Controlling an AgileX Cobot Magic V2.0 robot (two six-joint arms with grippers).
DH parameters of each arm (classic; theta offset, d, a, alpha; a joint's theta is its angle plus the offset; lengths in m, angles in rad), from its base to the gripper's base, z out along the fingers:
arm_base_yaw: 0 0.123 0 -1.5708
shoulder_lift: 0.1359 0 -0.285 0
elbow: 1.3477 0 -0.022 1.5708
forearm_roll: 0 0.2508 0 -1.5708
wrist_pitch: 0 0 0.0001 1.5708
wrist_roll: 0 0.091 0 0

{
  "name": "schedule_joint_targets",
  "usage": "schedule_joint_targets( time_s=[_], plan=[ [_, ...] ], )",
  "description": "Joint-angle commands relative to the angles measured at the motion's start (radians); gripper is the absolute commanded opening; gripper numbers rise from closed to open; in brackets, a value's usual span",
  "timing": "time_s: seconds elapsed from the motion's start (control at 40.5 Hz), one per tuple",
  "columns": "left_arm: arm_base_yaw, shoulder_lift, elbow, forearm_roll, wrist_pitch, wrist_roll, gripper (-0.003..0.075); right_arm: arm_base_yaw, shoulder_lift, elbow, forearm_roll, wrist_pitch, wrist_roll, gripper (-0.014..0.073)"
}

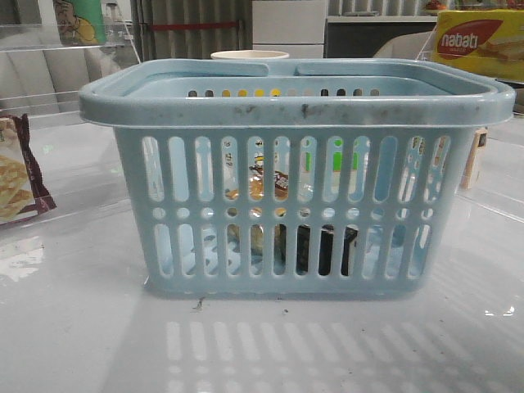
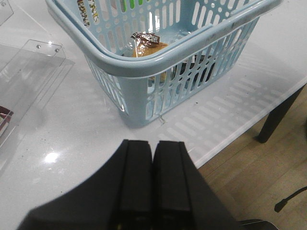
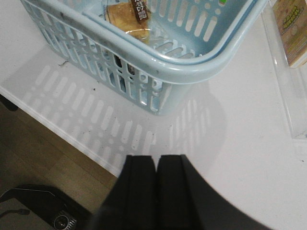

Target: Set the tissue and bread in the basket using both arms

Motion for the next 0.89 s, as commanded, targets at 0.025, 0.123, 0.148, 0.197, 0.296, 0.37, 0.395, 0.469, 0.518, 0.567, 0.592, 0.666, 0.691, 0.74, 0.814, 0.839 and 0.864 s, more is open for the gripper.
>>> schedule_joint_targets(
  time_s=[0.025,0.123,0.148,0.197,0.296,0.37,0.395,0.469,0.518,0.567,0.592,0.666,0.691,0.74,0.814,0.839,0.864],
  plan=[
    [0.001,0.007,-0.026,-0.011,-0.077,-0.01,0.0091,-0.003,0.0,-0.025,-0.009,-0.06,-0.004,0.0055],
    [0.001,0.007,-0.026,-0.011,-0.077,-0.01,0.009,-0.003,0.0,-0.025,-0.009,-0.058,-0.004,0.0055],
    [0.001,0.007,-0.026,-0.011,-0.077,-0.01,0.009,-0.003,0.0,-0.025,-0.009,-0.058,-0.004,0.0055],
    [0.001,0.004,-0.023,-0.014,-0.08,-0.01,0.009,-0.003,0.0,-0.025,-0.009,-0.058,-0.004,0.0055],
    [0.02,-0.014,-0.023,-0.017,-0.08,-0.01,0.0091,-0.003,0.0,-0.025,-0.009,-0.058,-0.004,0.0055],
    [0.076,-0.044,-0.022,0.007,-0.082,-0.01,0.009,-0.003,0.0,-0.025,-0.009,-0.056,-0.004,0.0055],
    [0.104,-0.055,-0.018,0.007,-0.089,-0.01,0.009,-0.003,0.0,-0.025,-0.009,-0.056,-0.004,0.0055],
    [0.18,-0.1,0.013,0.007,-0.141,-0.01,0.0091,-0.003,0.0,-0.025,-0.009,-0.056,-0.004,0.0055],
    [0.237,-0.147,0.049,0.007,-0.206,-0.01,0.0091,-0.003,0.0,-0.025,-0.009,-0.056,-0.004,0.0055],
    [0.293,-0.194,0.094,0.007,-0.269,-0.01,0.0091,-0.003,0.0,-0.025,-0.009,-0.056,-0.004,0.0055],
    [0.323,-0.215,0.122,0.007,-0.295,-0.01,0.0091,-0.003,0.0,-0.025,-0.009,-0.056,-0.004,0.0055],
    [0.393,-0.288,0.196,0.007,-0.361,-0.01,0.0091,-0.003,0.0,-0.025,-0.009,-0.056,-0.004,0.0055],
    [0.411,-0.316,0.217,0.007,-0.376,-0.01,0.0091,-0.003,0.0,-0.025,-0.009,-0.056,-0.004,0.0055],
    [0.449,-0.36,0.265,0.005,-0.391,-0.01,0.0091,-0.003,0.0,-0.025,-0.009,-0.056,-0.004,0.0055],
    [0.491,-0.408,0.329,0.001,-0.412,-0.01,0.0091,-0.003,0.0,-0.025,-0.009,-0.056,-0.004,0.0055],
    [0.504,-0.423,0.352,0.001,-0.421,-0.01,0.0091,-0.003,0.0,-0.025,-0.009,-0.056,-0.004,0.0055],
    [0.515,-0.436,0.375,0.001,-0.432,-0.01,0.0091,-0.003,0.0,-0.025,-0.009,-0.056,-0.004,0.0055]
  ],
)
